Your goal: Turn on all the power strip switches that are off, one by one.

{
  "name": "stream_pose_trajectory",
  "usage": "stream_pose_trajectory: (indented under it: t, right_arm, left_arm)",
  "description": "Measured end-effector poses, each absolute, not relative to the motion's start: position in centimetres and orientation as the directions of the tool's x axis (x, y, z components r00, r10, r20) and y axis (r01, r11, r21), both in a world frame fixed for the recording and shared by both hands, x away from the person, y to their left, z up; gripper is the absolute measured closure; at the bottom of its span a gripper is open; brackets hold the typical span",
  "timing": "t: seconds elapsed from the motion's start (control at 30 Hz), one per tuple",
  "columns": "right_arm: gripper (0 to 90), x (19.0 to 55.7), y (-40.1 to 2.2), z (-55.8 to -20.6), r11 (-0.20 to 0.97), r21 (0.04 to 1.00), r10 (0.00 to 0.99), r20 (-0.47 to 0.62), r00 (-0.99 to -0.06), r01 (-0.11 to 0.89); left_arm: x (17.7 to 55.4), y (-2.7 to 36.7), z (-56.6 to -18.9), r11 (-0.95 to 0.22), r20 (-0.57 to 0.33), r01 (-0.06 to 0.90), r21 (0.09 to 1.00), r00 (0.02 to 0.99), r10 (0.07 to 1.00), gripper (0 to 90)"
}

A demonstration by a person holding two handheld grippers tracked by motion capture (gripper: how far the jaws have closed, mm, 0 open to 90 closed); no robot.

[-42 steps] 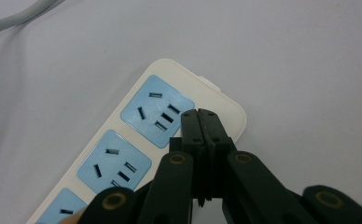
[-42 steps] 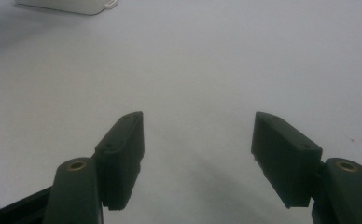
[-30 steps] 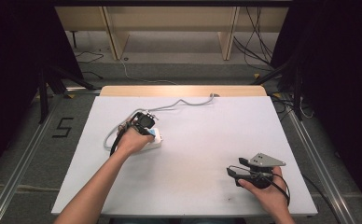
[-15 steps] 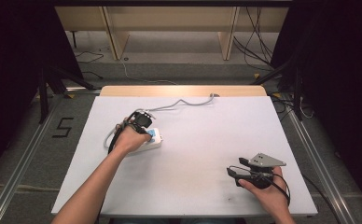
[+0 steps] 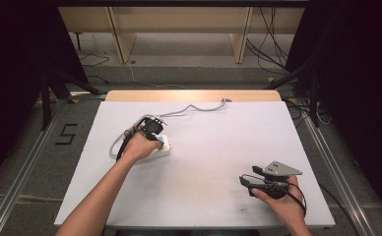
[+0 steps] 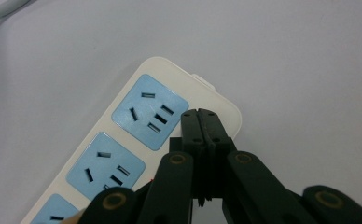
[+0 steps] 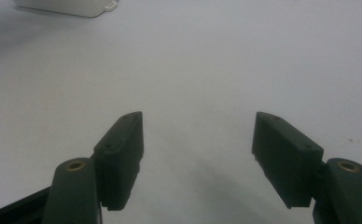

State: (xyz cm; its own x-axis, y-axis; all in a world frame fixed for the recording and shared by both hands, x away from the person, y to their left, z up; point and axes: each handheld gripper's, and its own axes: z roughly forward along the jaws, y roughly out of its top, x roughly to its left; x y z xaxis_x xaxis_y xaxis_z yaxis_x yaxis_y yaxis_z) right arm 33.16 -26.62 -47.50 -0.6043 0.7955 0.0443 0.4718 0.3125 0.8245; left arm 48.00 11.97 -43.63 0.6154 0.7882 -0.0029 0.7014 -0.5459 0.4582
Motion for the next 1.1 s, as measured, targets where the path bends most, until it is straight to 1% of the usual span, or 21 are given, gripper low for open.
stream_pose_trajectory:
  t: [0.17, 0.4, 0.87, 0.93, 1.03, 1.1]
  right_arm:
    - [35.0, 33.2, -26.6, -47.5, 0.312, 0.824, 0.795, 0.046, -0.605, 0.472]
    - [35.0, 33.1, -26.6, -47.5, 0.313, 0.824, 0.795, 0.045, -0.605, 0.472]
    - [35.0, 33.1, -26.5, -47.4, 0.314, 0.825, 0.795, 0.043, -0.606, 0.471]
    - [35.0, 33.1, -26.5, -47.4, 0.314, 0.824, 0.794, 0.043, -0.606, 0.471]
    - [35.0, 33.1, -26.5, -47.4, 0.316, 0.824, 0.793, 0.042, -0.608, 0.470]
    - [35.0, 33.1, -26.5, -47.4, 0.317, 0.824, 0.793, 0.041, -0.608, 0.469]
  left_arm:
    - [48.1, 12.1, -43.7, -0.548, 0.003, 0.704, 0.453, 0.613, 0.790, 89.8]
    - [48.2, 12.2, -43.7, -0.536, -0.018, 0.711, 0.455, 0.609, 0.793, 89.8]
    - [48.0, 11.7, -43.9, -0.564, 0.026, 0.698, 0.442, 0.618, 0.786, 89.9]
    - [48.0, 11.5, -44.0, -0.584, 0.051, 0.693, 0.423, 0.625, 0.779, 90.0]
    - [47.9, 11.3, -44.0, -0.603, 0.085, 0.678, 0.420, 0.632, 0.770, 89.9]
    - [47.8, 11.2, -44.0, -0.607, 0.092, 0.674, 0.421, 0.634, 0.768, 89.9]
